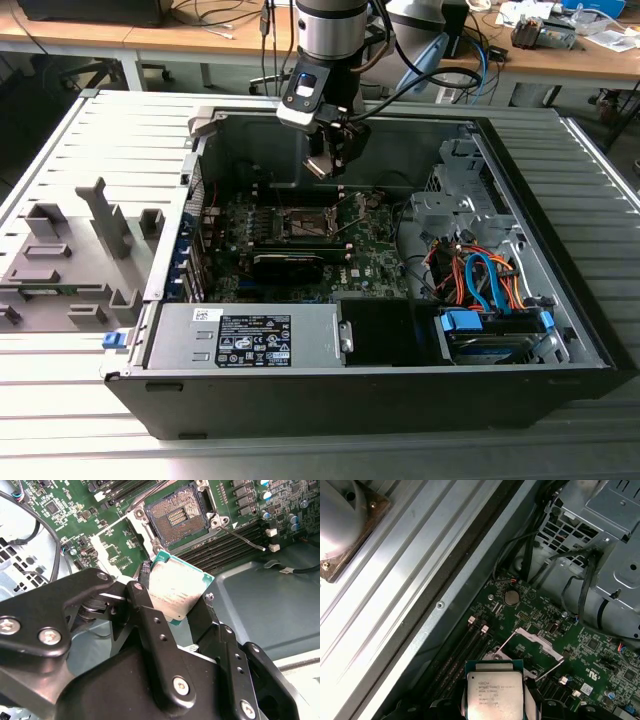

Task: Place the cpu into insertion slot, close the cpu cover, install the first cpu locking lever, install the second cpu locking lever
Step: 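Place the cpu into insertion slot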

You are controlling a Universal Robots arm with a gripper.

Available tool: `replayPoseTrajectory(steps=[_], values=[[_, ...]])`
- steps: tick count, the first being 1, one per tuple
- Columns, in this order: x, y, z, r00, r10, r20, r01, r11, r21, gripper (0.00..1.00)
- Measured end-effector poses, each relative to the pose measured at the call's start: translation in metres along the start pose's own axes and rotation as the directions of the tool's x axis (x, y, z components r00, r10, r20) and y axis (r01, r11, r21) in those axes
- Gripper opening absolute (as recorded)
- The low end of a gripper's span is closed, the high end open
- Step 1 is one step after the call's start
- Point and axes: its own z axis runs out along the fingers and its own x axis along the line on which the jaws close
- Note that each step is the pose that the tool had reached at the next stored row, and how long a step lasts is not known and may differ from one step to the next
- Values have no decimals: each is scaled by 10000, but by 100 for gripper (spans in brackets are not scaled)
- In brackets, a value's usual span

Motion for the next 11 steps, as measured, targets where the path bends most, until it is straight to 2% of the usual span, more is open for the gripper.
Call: replayPoseTrajectory(steps=[11], values=[[0,0,0,10000,97,8,-97,10000,-2,54]])
